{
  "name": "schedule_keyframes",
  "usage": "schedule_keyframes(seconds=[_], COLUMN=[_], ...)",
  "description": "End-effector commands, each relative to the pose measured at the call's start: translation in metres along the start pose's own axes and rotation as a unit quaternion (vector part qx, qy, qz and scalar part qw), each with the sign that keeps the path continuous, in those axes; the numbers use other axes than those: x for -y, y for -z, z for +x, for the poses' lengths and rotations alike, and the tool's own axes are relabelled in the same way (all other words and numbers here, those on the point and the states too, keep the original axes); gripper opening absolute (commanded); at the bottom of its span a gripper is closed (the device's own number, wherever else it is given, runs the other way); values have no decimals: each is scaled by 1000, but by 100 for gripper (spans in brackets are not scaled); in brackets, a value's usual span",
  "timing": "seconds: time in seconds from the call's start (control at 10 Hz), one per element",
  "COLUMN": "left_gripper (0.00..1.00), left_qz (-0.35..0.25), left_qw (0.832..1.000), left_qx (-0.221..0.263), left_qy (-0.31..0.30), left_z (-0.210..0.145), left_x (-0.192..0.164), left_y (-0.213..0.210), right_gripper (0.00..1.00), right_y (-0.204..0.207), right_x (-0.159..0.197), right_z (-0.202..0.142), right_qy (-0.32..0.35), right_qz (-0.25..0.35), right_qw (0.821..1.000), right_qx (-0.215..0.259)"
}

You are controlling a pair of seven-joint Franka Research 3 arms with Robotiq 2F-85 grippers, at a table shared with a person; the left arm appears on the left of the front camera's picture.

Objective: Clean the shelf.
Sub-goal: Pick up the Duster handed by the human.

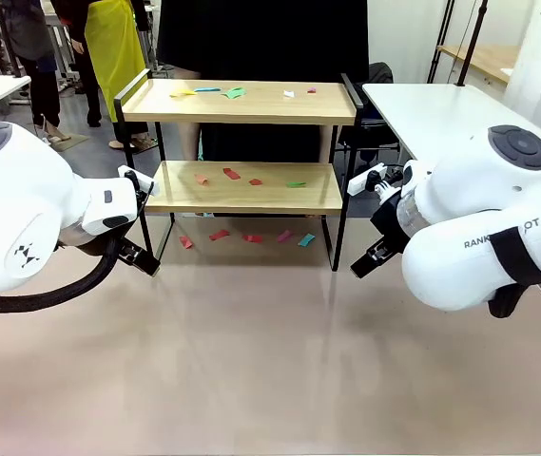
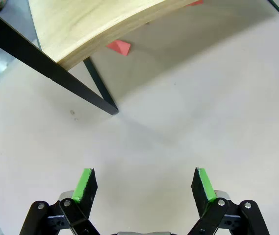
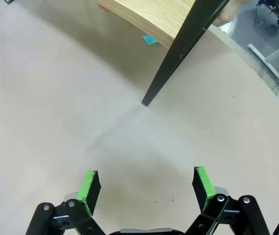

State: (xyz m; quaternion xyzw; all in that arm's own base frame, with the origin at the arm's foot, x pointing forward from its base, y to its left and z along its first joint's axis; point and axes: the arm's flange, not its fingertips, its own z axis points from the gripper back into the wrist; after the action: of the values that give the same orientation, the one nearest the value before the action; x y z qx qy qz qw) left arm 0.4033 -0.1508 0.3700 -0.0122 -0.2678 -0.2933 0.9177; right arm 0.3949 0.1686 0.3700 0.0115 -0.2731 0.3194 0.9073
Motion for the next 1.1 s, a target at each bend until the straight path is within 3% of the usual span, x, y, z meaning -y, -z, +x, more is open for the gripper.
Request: schedule_keyframes(seconds=[0.0,0.2,0.4,0.6,0.8,1.0], left_gripper=[100,100,100,100,100,100], left_qz=[-52,-95,-121,-167,-271,-331], left_qw=[999,995,991,982,950,922], left_qx=[7,40,47,36,76,124], left_qy=[12,3,15,75,133,160], left_z=[11,31,33,23,7,-14], left_x=[-4,-36,-68,-110,-171,-226], left_y=[-15,-49,-81,-116,-139,-144], right_gripper=[100,100,100,100,100,100], right_y=[-13,-52,-92,-134,-153,-149], right_x=[9,46,82,127,182,226], right_z=[16,31,21,-2,-30,-65], right_qy=[3,33,37,-1,-32,-66], right_qz=[16,34,50,91,101,93], right_qw=[1000,997,994,983,970,959], right_qx=[15,57,90,158,220,260])
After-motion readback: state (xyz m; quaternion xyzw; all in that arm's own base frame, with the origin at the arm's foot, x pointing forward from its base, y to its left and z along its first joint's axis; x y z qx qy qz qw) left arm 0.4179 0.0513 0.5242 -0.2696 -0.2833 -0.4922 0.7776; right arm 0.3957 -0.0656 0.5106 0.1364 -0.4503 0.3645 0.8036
